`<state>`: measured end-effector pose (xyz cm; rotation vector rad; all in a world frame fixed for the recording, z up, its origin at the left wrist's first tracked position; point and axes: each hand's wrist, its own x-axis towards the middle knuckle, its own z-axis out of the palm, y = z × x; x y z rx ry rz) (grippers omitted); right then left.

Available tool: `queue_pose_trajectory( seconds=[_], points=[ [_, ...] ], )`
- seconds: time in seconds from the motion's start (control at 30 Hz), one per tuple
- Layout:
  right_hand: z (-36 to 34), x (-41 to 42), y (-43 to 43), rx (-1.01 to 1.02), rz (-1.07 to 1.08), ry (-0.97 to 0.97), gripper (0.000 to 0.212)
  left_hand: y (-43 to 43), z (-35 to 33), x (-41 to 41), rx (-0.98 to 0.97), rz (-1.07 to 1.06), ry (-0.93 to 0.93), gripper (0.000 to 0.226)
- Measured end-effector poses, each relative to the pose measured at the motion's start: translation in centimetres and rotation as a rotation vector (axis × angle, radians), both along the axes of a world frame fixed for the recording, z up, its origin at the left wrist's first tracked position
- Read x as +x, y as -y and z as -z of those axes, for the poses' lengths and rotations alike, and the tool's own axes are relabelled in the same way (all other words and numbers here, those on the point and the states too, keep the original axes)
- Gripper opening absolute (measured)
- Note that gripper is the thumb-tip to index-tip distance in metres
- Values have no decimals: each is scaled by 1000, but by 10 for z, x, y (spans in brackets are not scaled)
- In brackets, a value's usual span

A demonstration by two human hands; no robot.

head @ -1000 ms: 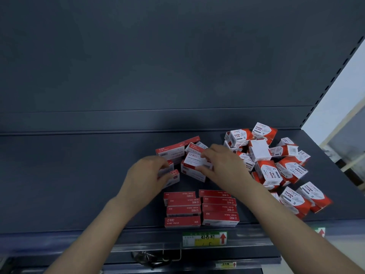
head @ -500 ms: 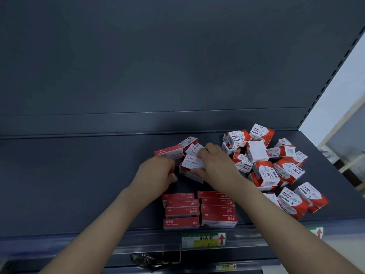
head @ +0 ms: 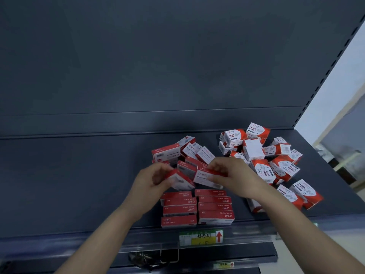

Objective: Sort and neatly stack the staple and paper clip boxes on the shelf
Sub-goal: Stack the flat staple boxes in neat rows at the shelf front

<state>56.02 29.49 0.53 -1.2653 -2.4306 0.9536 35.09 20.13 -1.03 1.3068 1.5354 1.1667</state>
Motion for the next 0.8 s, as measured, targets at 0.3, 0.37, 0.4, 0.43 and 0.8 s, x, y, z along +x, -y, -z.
queue_pose_trajectory(
  seconds=[0.3, 0.37, 0.4, 0.43, 0.8],
  points=[
    [6, 1, 6, -98, -146, 104, 20, 9, 14, -4, -209, 10, -7, 30],
    [6, 0, 8, -101, -150, 129, 21, 10, 15, 1, -211, 1, -38, 27],
    [6, 0, 8, -104, -140, 131, 22, 10, 16, 4, -205, -6, -47, 26],
    [6, 0, 9, -106, -129, 128, 23, 10, 17, 7, -200, -10, -40, 25],
    [4, -18, 0, 247, 51, 40, 19, -7, 7, -12, 207, -309, -572, 7]
  ],
)
